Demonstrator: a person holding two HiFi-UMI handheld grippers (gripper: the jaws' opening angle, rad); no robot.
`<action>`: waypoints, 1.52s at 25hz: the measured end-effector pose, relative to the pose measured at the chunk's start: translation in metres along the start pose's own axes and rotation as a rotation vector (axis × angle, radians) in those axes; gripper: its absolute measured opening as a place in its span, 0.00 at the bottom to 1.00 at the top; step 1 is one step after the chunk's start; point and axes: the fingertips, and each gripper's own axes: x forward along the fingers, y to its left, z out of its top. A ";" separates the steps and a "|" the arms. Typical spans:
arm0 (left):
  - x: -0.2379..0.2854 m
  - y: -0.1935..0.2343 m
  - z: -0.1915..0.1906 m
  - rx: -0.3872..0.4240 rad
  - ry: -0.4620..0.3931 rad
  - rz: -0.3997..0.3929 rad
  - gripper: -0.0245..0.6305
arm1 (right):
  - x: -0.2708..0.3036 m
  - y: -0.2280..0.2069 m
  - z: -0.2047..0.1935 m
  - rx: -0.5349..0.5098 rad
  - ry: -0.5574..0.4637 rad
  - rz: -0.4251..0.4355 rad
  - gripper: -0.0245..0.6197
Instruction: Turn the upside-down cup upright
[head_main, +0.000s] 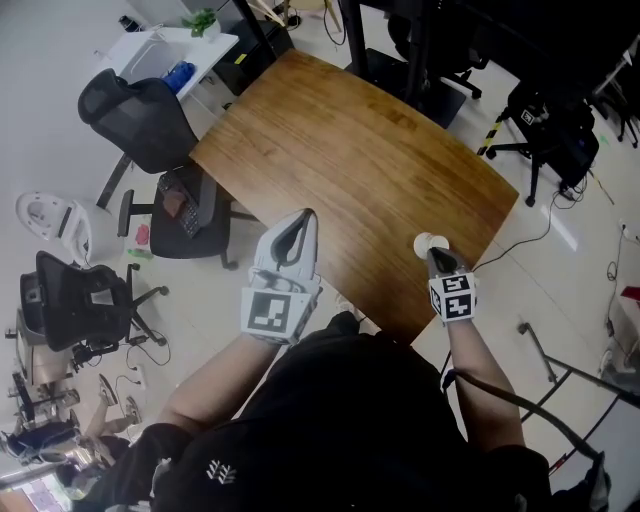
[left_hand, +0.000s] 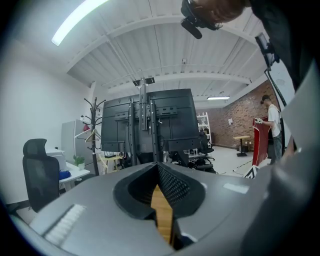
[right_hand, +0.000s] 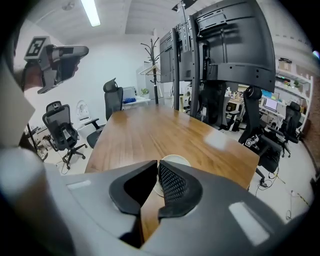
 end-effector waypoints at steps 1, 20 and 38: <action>-0.001 0.000 0.000 0.001 -0.001 0.002 0.04 | 0.001 0.003 -0.002 -0.003 0.007 0.005 0.06; -0.010 0.010 -0.001 -0.003 0.002 0.012 0.04 | -0.002 0.018 0.012 0.015 -0.098 0.029 0.12; -0.014 0.012 0.001 0.015 -0.013 0.015 0.04 | 0.017 -0.023 -0.007 0.398 -0.098 -0.017 0.20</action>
